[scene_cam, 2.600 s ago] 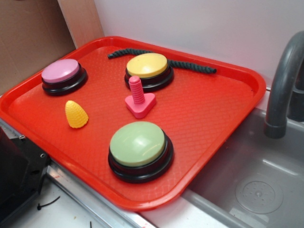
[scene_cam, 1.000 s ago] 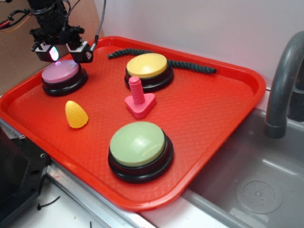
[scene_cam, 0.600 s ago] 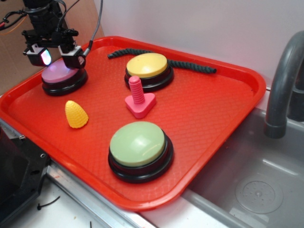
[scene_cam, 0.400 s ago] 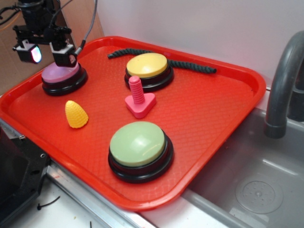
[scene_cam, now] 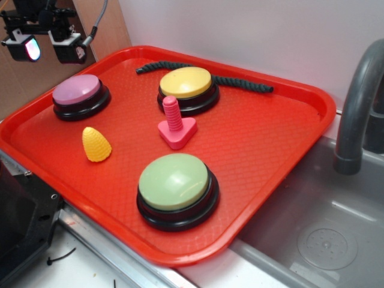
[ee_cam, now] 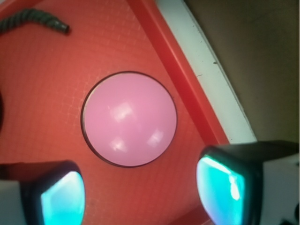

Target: Push the pink button.

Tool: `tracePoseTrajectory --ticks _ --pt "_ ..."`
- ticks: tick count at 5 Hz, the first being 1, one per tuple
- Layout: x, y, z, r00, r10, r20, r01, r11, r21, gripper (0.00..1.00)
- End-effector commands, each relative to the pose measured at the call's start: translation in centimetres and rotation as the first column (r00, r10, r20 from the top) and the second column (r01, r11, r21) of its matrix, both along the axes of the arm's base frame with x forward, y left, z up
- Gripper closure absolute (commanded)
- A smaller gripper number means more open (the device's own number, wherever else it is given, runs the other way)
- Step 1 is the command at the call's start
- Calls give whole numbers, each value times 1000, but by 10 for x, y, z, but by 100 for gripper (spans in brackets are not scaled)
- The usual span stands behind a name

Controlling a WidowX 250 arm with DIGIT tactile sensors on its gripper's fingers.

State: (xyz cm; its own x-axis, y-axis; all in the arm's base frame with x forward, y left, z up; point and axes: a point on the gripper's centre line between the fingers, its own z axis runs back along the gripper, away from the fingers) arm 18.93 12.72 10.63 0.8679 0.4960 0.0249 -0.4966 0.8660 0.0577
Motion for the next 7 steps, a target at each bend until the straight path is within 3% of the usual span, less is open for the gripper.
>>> tracePoseTrajectory --ticks 1,5,7 --pt "0 6 35 998 -2 64 -3 997 71 0" --pt "-2 -2 60 993 -42 107 35 997 69 0" --pt "-3 -12 69 991 -60 119 47 994 103 0"
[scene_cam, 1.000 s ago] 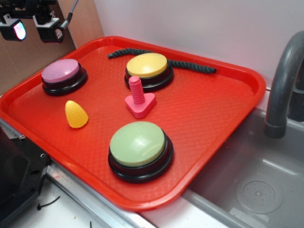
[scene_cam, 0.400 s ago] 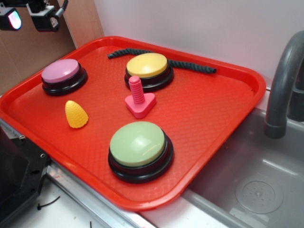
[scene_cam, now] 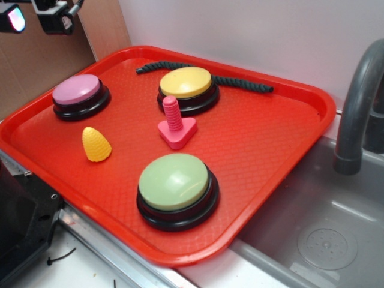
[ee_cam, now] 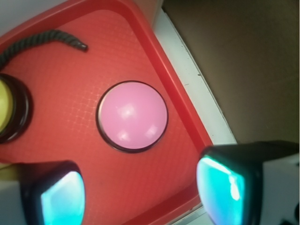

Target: Push the pink button.

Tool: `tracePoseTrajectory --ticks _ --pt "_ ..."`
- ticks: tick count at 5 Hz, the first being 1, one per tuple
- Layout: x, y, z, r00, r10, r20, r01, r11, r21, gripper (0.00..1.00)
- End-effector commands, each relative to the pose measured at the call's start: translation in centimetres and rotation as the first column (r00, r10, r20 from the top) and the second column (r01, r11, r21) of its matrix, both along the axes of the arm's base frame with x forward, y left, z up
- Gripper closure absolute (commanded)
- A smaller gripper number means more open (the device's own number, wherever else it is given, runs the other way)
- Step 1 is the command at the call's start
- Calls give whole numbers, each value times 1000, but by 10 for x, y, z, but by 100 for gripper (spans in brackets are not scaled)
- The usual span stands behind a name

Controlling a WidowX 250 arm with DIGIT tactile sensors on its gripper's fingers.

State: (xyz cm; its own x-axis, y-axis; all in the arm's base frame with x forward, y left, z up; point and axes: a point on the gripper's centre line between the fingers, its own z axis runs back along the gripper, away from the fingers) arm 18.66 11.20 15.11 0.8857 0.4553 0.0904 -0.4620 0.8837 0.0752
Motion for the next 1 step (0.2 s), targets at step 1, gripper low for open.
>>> tracePoseTrajectory --ticks 1 --pt "1 -7 27 996 -71 53 67 995 75 0"
